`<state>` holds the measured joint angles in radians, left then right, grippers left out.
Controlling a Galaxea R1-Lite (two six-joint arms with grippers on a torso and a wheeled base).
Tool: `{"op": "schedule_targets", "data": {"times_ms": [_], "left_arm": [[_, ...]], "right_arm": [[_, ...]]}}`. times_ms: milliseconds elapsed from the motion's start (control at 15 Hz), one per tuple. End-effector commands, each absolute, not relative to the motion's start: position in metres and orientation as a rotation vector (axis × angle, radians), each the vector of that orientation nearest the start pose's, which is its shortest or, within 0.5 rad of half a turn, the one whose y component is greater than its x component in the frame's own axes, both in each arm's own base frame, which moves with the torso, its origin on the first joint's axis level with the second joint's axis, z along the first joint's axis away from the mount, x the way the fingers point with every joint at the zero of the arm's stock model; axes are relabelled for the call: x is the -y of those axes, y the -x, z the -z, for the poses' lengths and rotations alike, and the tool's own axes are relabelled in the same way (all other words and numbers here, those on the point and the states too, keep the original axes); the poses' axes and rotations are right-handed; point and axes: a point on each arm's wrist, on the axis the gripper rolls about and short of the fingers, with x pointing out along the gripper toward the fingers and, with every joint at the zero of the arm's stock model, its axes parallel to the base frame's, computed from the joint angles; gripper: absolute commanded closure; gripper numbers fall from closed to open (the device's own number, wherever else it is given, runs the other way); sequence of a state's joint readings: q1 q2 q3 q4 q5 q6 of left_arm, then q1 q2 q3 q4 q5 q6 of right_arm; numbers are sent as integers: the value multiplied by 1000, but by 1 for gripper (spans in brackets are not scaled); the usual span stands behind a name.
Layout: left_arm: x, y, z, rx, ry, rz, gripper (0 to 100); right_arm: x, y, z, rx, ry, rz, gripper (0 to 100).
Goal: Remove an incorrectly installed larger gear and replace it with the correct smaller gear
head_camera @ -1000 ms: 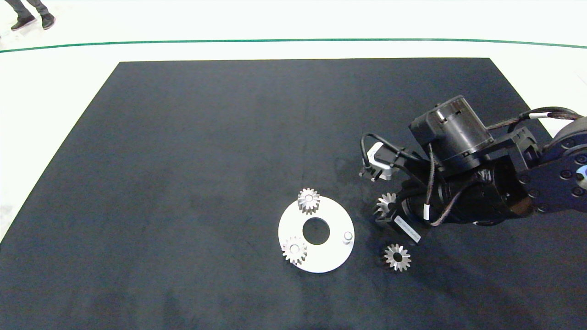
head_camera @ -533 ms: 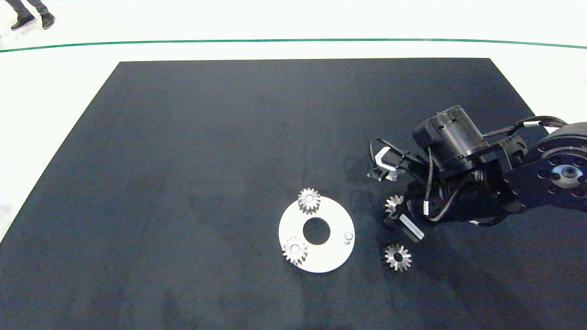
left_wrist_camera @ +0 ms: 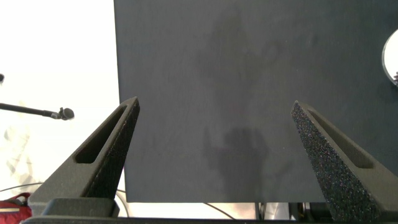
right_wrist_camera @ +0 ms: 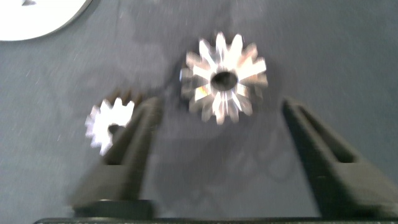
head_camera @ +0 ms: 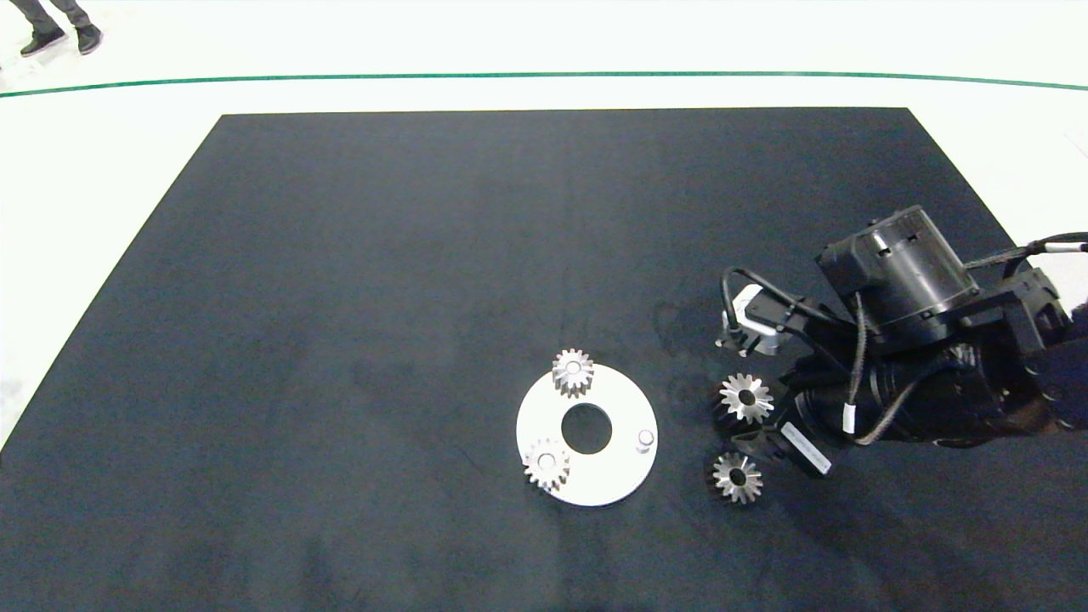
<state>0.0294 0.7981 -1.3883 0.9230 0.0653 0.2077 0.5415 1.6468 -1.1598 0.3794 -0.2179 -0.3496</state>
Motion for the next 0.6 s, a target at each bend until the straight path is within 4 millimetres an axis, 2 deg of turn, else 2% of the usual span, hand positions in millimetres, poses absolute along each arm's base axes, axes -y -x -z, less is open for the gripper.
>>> {"op": "schedule_targets", "data": {"times_ms": [67, 200, 333, 533, 600], "left_arm": [[-1, 11, -341, -343, -213, -59, 0], [-1, 12, -341, -340, -213, -59, 0], [-1, 12, -341, -339, -213, -59, 0], [-1, 12, -341, -340, -214, -59, 0], [-1, 12, -341, -340, -214, -59, 0]], "right_arm": [[-129, -203, -219, -696, 656, -480, 0], [-128, -188, -213, -703, 678, -510, 0], [-127, -182, -204, -729, 690, -527, 0], [-128, -183, -190, -754, 698, -532, 0], [-132, -189, -181, -735, 689, -529, 0]]}}
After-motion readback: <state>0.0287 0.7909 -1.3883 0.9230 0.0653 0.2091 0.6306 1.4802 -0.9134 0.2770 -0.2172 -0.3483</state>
